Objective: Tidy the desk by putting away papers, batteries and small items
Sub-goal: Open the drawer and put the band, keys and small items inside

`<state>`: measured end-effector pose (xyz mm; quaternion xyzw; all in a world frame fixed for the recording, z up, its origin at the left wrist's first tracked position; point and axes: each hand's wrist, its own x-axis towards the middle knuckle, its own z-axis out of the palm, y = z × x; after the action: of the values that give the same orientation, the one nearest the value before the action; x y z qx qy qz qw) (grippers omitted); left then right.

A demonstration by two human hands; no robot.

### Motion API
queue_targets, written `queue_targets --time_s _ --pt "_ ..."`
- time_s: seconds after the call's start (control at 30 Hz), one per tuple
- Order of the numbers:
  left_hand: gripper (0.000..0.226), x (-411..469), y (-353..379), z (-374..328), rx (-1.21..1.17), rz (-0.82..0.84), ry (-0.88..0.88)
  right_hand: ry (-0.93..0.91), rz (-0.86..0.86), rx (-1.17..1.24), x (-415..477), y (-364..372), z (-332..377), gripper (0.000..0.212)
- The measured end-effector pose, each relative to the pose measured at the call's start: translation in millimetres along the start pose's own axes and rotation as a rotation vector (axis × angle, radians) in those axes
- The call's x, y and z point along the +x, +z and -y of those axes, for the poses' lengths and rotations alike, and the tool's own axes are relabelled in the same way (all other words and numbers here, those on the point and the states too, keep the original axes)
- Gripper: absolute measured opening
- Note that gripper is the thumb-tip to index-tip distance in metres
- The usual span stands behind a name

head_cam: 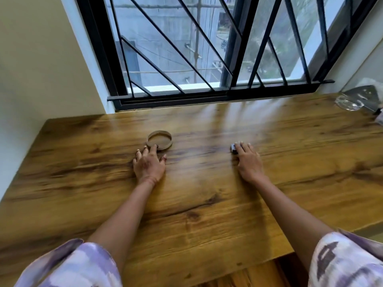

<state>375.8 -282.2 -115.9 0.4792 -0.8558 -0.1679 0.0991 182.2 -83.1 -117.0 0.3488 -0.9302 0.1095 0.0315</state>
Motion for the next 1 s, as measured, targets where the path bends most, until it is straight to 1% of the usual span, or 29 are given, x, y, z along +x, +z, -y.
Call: queue_targets --time_s 0.07,0.17,0.33,0.43,0.5,0.57,0.67,0.77,0.83,0.93,1.0 --pt "0.041 -2 0 2 -0.02 -0.072 0.026 0.004 -0.074 0.014 -1 0 1 0.044" --pt "0.033 -13 -4 5 -0.054 -0.131 0.042 0.052 -0.09 0.063 -7 -2 4 0.034" --pt "0.033 -54 -13 11 -0.199 -0.181 0.077 0.03 -0.166 0.231 -45 -12 16 0.03" --pt "0.034 -94 -20 19 -0.244 -0.205 0.087 0.013 -0.228 0.391 -86 -21 31 0.028" --pt "0.035 -125 -26 24 -0.278 -0.227 0.097 0.003 -0.24 0.481 -116 -26 41 0.028" --pt "0.035 -165 -32 32 -0.319 -0.251 0.105 0.011 -0.224 0.541 -154 -31 52 0.03" --pt "0.045 -230 -37 47 -0.393 -0.263 0.109 0.027 -0.21 0.6 -213 -38 65 0.031" --pt "0.04 -300 -38 63 -0.45 -0.281 0.08 0.017 -0.181 0.675 -279 -40 74 0.029" --pt "0.036 -340 -30 78 -0.445 -0.31 0.055 0.032 -0.156 0.721 -319 -34 78 0.027" --pt "0.034 -392 -15 104 -0.386 -0.288 -0.062 0.05 -0.053 0.754 -369 -13 85 0.024" --pt "0.038 -415 -6 118 -0.352 -0.212 -0.158 0.076 0.034 0.78 -392 1 89 0.021"
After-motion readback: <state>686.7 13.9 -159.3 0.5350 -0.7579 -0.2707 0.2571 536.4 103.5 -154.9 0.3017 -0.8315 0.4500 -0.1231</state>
